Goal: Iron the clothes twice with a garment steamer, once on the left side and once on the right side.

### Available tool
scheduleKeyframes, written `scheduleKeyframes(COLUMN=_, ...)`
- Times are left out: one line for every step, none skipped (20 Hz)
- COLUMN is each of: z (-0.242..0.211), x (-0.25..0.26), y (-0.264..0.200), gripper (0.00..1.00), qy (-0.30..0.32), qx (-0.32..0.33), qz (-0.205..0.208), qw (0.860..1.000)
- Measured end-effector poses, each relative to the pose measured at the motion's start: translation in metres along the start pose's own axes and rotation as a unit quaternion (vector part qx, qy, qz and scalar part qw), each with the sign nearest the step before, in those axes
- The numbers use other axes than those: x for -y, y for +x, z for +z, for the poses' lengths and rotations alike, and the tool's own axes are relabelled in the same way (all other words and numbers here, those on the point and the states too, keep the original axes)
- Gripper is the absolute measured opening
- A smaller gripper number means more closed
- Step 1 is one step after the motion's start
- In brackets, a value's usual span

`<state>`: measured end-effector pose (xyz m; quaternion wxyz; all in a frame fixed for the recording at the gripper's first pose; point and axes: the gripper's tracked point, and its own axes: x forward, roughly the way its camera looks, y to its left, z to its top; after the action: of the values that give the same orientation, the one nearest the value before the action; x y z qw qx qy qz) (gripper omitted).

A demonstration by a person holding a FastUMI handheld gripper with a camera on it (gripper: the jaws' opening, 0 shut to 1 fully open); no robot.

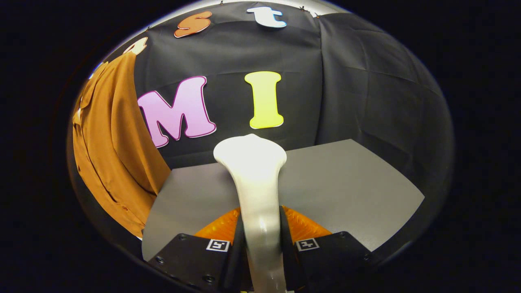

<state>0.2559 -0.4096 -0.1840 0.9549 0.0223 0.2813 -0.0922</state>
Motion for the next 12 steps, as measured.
scheduleKeyframes(z=0.007, x=0.000, y=-0.008, gripper=0.44, qy=0.002, qx=0.012, qz=-0.002, qw=1.000)
scheduleKeyframes(z=0.012, x=0.000, y=-0.018, gripper=0.44, qy=0.003, qx=0.023, qz=-0.005, qw=1.000)
scheduleKeyframes(z=0.016, x=-0.001, y=-0.028, gripper=0.44, qy=0.004, qx=0.031, qz=-0.007, qw=0.999)
scheduleKeyframes(z=0.019, x=-0.002, y=-0.039, gripper=0.44, qy=0.005, qx=0.042, qz=-0.010, qw=0.999)
scheduleKeyframes(z=0.025, x=-0.004, y=-0.049, gripper=0.44, qy=0.004, qx=0.053, qz=-0.014, qw=0.998)
scheduleKeyframes(z=0.029, x=-0.008, y=-0.061, gripper=0.44, qy=0.003, qx=0.066, qz=-0.017, qw=0.998)
scheduleKeyframes(z=0.032, x=-0.013, y=-0.070, gripper=0.44, qy=0.001, qx=0.075, qz=-0.019, qw=0.997)
scheduleKeyframes(z=0.035, x=-0.018, y=-0.080, gripper=0.43, qy=0.002, qx=0.085, qz=-0.021, qw=0.996)
scheduleKeyframes(z=0.037, x=-0.024, y=-0.089, gripper=0.43, qy=0.002, qx=0.094, qz=-0.025, qw=0.995)
scheduleKeyframes(z=0.039, x=-0.031, y=-0.098, gripper=0.43, qy=0.001, qx=0.102, qz=-0.030, qw=0.994)
scheduleKeyframes(z=0.041, x=-0.040, y=-0.105, gripper=0.43, qy=0.002, qx=0.109, qz=-0.034, qw=0.993)
scheduleKeyframes(z=0.043, x=-0.050, y=-0.113, gripper=0.44, qy=0.003, qx=0.117, qz=-0.037, qw=0.992)
